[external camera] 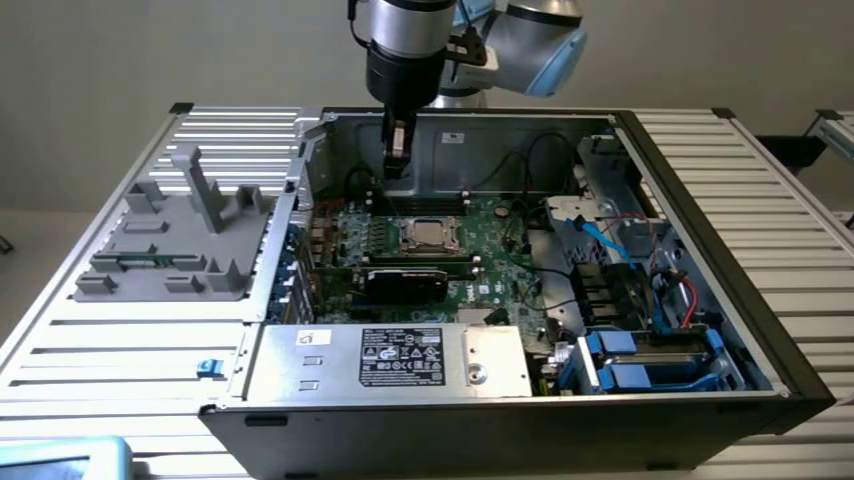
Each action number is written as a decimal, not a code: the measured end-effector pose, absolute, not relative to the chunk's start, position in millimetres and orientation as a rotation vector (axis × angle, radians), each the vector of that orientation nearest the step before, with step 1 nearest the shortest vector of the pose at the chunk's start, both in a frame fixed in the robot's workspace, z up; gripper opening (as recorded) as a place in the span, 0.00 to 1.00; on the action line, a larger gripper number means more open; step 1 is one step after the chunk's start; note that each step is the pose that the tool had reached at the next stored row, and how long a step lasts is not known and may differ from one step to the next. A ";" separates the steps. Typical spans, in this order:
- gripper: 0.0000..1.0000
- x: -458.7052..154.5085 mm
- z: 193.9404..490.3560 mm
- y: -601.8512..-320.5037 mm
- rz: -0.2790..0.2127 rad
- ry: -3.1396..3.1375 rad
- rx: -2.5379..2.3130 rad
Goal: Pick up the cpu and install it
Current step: 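Close the cpu cover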
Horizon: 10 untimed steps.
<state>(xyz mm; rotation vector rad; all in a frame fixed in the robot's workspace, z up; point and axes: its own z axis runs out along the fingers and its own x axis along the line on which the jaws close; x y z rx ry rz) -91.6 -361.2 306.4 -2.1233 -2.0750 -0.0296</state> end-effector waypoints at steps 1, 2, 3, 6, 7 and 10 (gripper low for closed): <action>0.11 -91.7 308.5 -361.2 -0.029 -2.075 -2.123; 0.11 -92.1 310.5 -361.1 -0.030 -2.075 -2.124; 0.11 -92.5 311.9 -361.1 -0.030 -2.075 -2.124; 0.11 -94.1 315.9 -361.2 -0.031 -2.076 -2.124; 0.11 -94.6 318.4 -361.1 -0.032 -2.076 -2.124; 0.11 -94.7 330.4 -361.2 -0.032 -2.076 -2.124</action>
